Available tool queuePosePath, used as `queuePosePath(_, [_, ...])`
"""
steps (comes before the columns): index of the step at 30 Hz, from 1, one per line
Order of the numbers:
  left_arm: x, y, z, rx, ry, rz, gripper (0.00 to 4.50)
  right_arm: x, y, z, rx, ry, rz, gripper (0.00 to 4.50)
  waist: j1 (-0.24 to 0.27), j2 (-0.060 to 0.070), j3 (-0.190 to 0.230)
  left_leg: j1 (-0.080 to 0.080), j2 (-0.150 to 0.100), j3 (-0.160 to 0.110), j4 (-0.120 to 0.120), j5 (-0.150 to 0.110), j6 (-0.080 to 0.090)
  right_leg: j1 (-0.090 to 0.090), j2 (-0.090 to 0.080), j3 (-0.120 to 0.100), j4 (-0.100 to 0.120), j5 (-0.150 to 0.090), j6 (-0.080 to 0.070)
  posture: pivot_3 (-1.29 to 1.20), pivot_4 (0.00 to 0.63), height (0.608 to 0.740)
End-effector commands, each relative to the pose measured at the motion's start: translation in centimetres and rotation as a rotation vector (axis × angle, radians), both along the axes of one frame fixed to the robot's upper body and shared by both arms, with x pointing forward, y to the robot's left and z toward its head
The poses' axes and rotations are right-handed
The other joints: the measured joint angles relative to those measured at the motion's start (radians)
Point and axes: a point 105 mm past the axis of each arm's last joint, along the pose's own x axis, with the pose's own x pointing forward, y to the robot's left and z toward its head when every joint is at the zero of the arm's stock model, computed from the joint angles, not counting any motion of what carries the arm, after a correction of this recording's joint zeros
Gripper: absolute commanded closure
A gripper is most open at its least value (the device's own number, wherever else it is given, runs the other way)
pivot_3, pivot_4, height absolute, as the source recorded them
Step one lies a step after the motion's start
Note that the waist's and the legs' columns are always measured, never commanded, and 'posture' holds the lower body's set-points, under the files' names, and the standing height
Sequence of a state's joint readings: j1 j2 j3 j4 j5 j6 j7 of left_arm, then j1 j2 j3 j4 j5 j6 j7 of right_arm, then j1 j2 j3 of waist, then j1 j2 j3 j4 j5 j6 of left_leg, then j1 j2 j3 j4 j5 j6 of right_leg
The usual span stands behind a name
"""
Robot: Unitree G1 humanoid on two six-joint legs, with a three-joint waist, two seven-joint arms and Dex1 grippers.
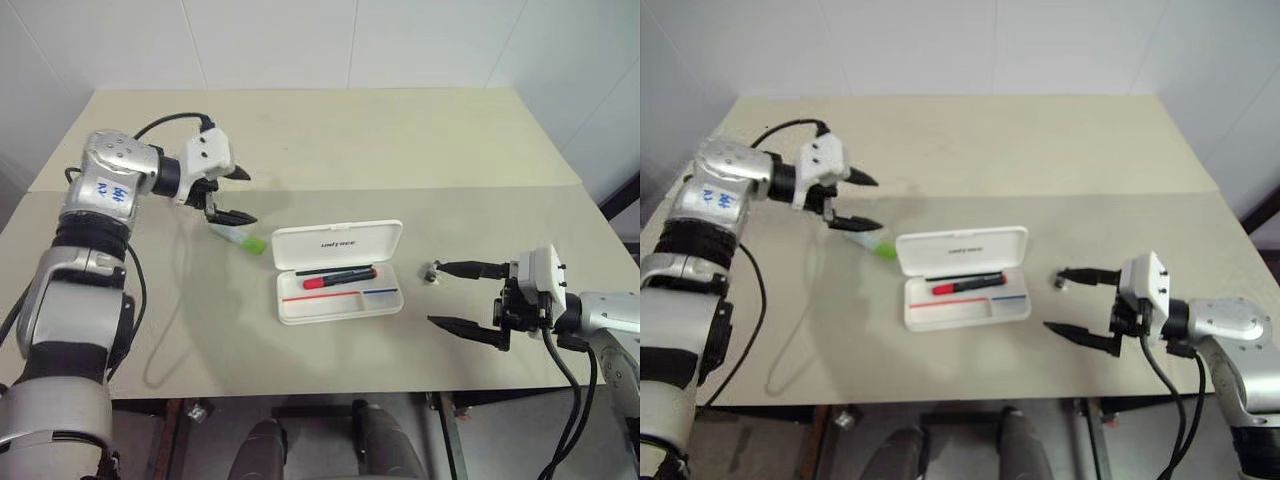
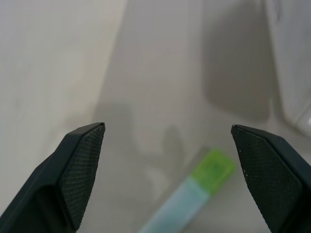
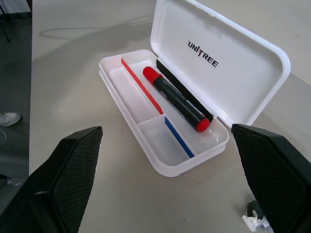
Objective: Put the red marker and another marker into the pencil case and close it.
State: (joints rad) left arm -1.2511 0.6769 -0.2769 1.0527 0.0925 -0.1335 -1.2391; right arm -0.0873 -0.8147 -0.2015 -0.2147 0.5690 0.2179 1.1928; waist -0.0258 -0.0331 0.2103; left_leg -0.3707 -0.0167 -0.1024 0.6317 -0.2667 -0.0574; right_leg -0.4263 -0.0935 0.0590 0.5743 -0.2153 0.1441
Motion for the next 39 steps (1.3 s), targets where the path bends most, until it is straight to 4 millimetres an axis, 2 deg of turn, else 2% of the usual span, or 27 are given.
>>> queuePosePath(1, [0.4, 0.3, -0.8, 0.129, 0.009, -0.003, 0.03, -0.3, 0.3, 0.6, 0.001, -0.041, -0.004, 0.0, -0.001, 0.0, 0.0, 0.0, 0.0, 0.0, 0.0, 0.0, 0.0, 0.0, 0.0, 0.0, 0.0, 0.0, 0.0, 0.0, 0.15, 0.74])
queuePosePath(4, [0.1, 0.7, -2.2, 0.22, 0.089, -0.004, 0.03, -0.5, 0.3, 0.5, 0.004, -0.037, -0.012, 0.0, -0.003, 0.0, 0.0, 0.0, 0.0, 0.0, 0.0, -0.001, 0.0, 0.0, 0.0, 0.0, 0.0, 0.0, 0.001, 0.0, 0.15, 0.74])
queuePosePath(8, [0.1, 0.9, -2.9, 0.288, 0.134, 0.015, 0.03, -0.5, 0.1, 0.4, 0.001, -0.032, -0.02, 0.0, -0.001, -0.001, 0.001, 0.0, 0.0, 0.0, 0.0, -0.001, 0.001, 0.0, 0.0, 0.0, 0.0, 0.0, 0.001, 0.0, 0.15, 0.74])
queuePosePath(18, [1.3, 0.1, -3.6, 0.295, 0.108, 0.104, 0.03, -0.4, 0.0, 0.4, -0.005, -0.026, -0.025, 0.0, -0.002, -0.001, 0.001, 0.0, 0.0, 0.0, 0.001, -0.001, 0.001, 0.0, 0.0, 0.0, 0.0, 0.001, 0.002, 0.0, 0.15, 0.74])
queuePosePath(28, [1.6, 1.8, -5.7, 0.429, 0.144, 0.214, 0.03, -0.2, 0.1, 0.3, -0.004, -0.024, -0.025, 0.0, -0.003, -0.001, 0.001, 0.001, 0.0, 0.001, 0.001, -0.001, 0.001, 0.0, 0.0, 0.001, 0.002, 0.001, 0.002, 0.0, 0.15, 0.74])
queuePosePath(33, [1.6, 1.9, -6.2, 0.442, 0.158, 0.237, 0.03, -0.2, 0.2, 0.2, -0.001, -0.024, -0.029, 0.0, -0.005, -0.001, 0.001, 0.003, 0.0, 0.001, 0.002, 0.0, 0.003, 0.003, 0.0, 0.001, 0.001, 0.002, 0.002, 0.0, 0.15, 0.74])
queuePosePath(36, [1.5, 1.9, -6.6, 0.44, 0.167, 0.243, 0.63, -0.3, 0.2, 0.2, 0.001, -0.024, -0.036, 0.0, -0.006, -0.001, 0.001, 0.003, 0.0, 0.001, 0.002, 0.001, 0.004, 0.006, 0.001, 0.001, 0.001, 0.002, 0.003, 0.0, 0.15, 0.74])
queuePosePath(39, [1.5, 1.9, -6.8, 0.43, 0.176, 0.248, 1.58, -0.3, 0.1, 0.2, 0.0, -0.024, -0.04, 0.0, -0.008, -0.001, 0.001, 0.006, 0.001, 0.001, 0.002, 0.001, 0.004, 0.012, 0.001, 0.0, -0.003, 0.002, 0.003, 0.0, 0.15, 0.74])
